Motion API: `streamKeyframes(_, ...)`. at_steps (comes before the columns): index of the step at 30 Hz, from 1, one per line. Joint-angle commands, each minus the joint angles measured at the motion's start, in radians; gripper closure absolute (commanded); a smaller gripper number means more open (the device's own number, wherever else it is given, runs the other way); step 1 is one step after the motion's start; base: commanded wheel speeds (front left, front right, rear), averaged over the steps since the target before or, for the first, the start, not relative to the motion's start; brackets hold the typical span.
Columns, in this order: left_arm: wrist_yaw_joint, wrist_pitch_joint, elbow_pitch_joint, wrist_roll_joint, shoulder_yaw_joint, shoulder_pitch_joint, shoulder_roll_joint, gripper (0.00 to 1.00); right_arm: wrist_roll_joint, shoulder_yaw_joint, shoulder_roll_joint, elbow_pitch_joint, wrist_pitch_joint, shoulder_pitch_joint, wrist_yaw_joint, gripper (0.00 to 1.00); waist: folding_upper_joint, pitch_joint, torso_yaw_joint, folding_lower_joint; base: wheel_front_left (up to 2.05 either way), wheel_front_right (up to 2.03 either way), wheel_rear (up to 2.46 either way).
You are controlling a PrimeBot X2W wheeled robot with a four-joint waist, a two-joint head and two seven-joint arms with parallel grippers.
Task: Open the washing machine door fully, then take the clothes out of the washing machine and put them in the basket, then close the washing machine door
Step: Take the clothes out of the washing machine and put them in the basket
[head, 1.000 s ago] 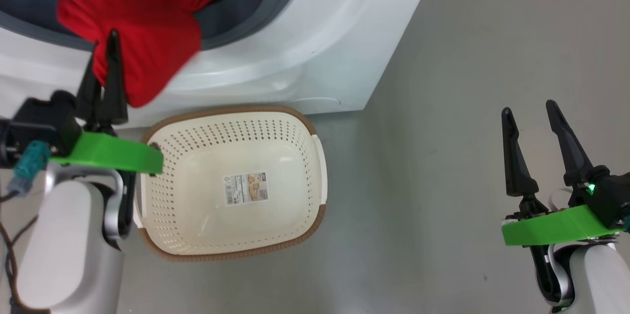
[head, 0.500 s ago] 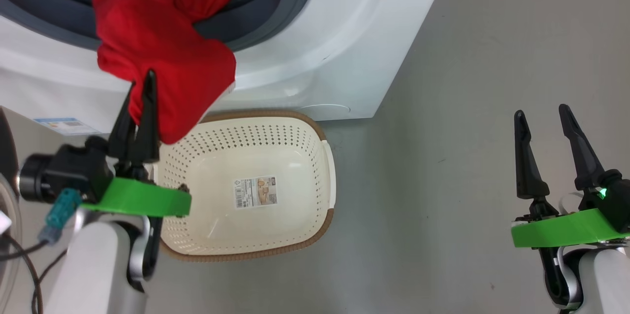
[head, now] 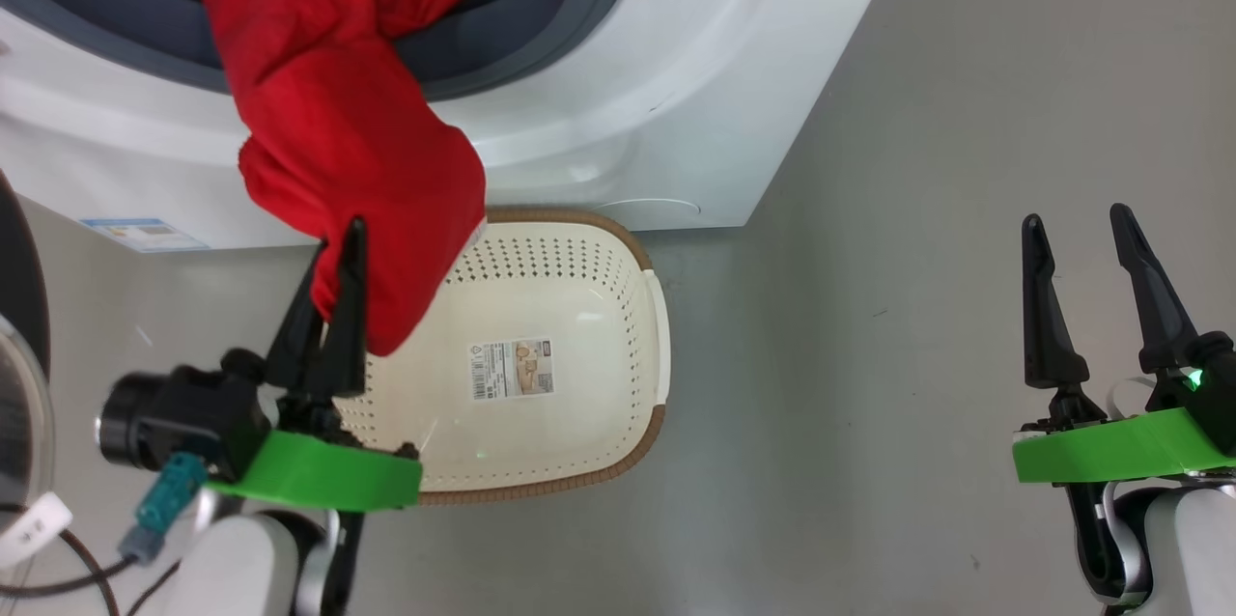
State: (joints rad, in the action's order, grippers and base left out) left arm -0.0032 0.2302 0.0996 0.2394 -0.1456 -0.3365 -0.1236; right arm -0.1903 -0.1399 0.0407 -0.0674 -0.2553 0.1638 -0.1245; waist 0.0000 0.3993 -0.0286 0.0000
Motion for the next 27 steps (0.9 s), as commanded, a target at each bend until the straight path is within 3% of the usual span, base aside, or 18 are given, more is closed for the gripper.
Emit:
streamKeyframes(1, 0.008, 0.0, -0.038, 0.0, 0.024, 0.016, -0.013, 1.0, 0.0, 0.02, 0.009, 0.023, -0.006, -0.009, -0.006, 0.0, 0.0, -0.001, 0.002, 0.0, 0.0, 0.0, 0.0)
streamKeyframes(11, 0.022, 0.007, -0.018, 0.003, -0.012, 0.058, 0.013, 1.0, -0.001, 0.028, 0.009, 0.025, -0.006, -0.003, -0.006, 0.0, 0.0, 0.004, 0.003, 0.0, 0.0, 0.0, 0.0)
streamKeyframes(15, 0.02, 0.015, 0.08, 0.019, -0.013, 0.042, 0.024, 1.0, 0.0, 0.031, 0.009, 0.031, -0.006, 0.0, -0.006, 0.0, 0.0, 0.026, -0.004, 0.0, 0.0, 0.0, 0.0)
streamKeyframes(27, -0.044, 0.031, 0.448, 0.058, -0.018, -0.117, 0.056, 1.0, 0.006, 0.036, 0.009, 0.04, -0.006, 0.029, -0.006, 0.0, 0.0, 0.111, -0.023, 0.0, 0.0, 0.0, 0.0)
